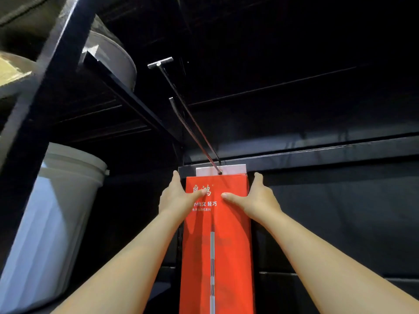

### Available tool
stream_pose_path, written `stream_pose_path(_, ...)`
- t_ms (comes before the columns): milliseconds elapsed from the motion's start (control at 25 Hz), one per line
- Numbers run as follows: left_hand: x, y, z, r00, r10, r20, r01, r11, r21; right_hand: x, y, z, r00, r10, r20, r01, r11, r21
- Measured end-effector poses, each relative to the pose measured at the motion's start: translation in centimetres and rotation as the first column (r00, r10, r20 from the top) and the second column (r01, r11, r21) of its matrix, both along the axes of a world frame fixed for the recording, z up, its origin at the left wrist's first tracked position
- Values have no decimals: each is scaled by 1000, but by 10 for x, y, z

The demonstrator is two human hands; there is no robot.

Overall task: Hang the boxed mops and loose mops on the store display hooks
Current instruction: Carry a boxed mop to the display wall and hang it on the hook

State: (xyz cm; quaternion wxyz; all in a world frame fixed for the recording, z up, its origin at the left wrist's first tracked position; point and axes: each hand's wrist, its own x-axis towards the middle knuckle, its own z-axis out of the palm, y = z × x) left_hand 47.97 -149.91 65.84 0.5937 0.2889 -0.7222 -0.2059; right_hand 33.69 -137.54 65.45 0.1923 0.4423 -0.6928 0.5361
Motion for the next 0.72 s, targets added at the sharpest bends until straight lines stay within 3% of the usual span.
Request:
stream_pose_path(40, 8, 8, -4, 982, 138, 131, -135, 990, -32, 9, 9, -5, 996, -82, -44, 85, 993, 76)
stream_pose_path(120, 25, 23, -19, 859, 349, 374, -309, 937, -164, 25, 30, -15, 952, -244, -185, 282, 933, 224)
stream_pose_path(200, 39, 33, -34, 769, 410, 491, -314, 911, -268, 39, 55, -22, 880, -350, -321, 450, 830, 330)
stream_pose_path(360, 60, 59, -59, 709, 409, 574, -249, 907, -339, 56, 111, -40, 815, -434, -384, 573, 701, 424)
stream_pose_path(720, 94, 134, -141, 689, 286, 666, -68, 941, -333, 105, 220, -123, 786, -511, -349, 613, 565, 553)
